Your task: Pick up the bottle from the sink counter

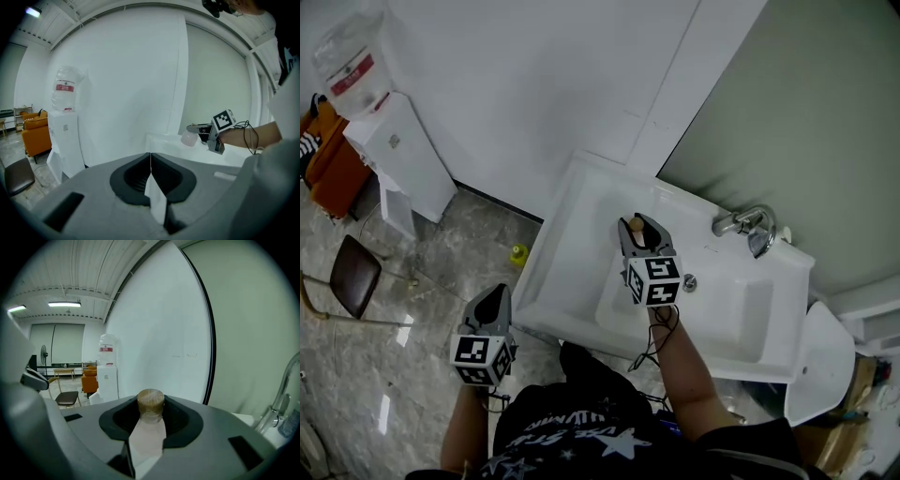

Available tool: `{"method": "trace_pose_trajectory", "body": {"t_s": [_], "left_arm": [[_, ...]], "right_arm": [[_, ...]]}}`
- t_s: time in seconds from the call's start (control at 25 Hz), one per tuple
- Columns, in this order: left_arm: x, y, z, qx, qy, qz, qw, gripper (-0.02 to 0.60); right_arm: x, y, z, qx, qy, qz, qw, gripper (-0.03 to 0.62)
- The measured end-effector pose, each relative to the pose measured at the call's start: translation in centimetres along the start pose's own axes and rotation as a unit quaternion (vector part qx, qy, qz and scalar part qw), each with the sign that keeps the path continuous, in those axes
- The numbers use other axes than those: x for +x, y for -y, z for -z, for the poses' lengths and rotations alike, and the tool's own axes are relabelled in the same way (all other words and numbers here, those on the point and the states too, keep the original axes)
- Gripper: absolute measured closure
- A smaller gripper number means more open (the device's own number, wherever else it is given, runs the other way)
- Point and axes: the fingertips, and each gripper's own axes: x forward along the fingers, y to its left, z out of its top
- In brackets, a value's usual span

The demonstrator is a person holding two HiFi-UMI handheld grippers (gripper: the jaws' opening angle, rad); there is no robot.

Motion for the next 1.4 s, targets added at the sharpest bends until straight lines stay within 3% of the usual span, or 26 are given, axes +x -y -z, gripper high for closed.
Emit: {"method": "trace_pose_trajectory", "body": {"t_s": [0.88,1.4], "left_arm": [[-12.3,4.6,3.9,0.04,0.019,0.082,0.9957,0.561],[-17.5,5.0,6.9,0.042,0.018,0.1,0.9939,0.561]], "right_arm": [[-19.0,-5.7,3.6,0.023,0.006,0.076,0.997,0.459],[-25.1,-9.3,6.3,0.031,-0.004,0.103,0.994,0.459]]}}
